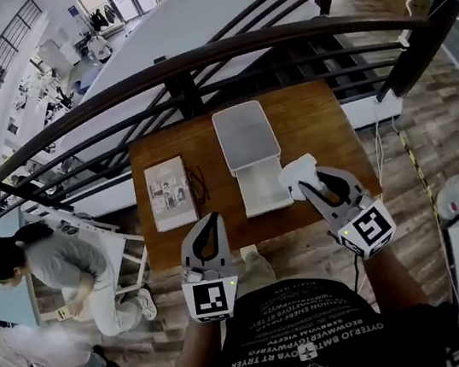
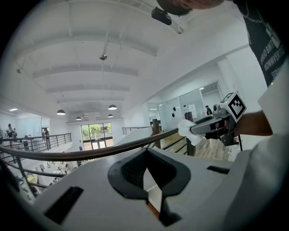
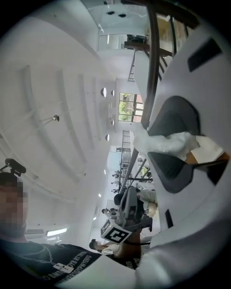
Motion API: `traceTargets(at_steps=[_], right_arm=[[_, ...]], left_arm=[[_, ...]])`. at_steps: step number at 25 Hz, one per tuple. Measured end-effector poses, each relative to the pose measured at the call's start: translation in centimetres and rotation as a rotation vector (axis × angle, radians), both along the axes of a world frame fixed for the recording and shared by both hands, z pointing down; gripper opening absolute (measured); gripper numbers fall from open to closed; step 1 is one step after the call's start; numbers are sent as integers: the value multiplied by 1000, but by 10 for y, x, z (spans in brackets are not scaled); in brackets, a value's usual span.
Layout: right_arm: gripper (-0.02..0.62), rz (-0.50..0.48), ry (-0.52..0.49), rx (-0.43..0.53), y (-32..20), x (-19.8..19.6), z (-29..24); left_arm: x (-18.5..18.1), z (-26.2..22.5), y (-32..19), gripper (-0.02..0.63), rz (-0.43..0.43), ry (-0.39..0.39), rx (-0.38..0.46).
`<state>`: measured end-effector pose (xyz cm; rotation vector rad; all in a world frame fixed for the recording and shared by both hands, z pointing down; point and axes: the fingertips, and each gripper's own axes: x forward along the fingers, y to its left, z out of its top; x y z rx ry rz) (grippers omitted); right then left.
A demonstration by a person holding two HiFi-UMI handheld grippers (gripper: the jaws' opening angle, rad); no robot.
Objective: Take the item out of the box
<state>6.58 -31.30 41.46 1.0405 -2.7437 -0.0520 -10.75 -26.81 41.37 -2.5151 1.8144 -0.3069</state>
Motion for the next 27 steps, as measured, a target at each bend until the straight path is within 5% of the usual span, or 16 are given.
traceTargets(at_steps=[10,27], right_arm=[[101,-15,-44,107,39,26,-59],[101,-53,-91,43,60,43,-58]], left_arm=[[24,-11,28,5,2,-5,12],[47,3,58,5,-30,8,-48]])
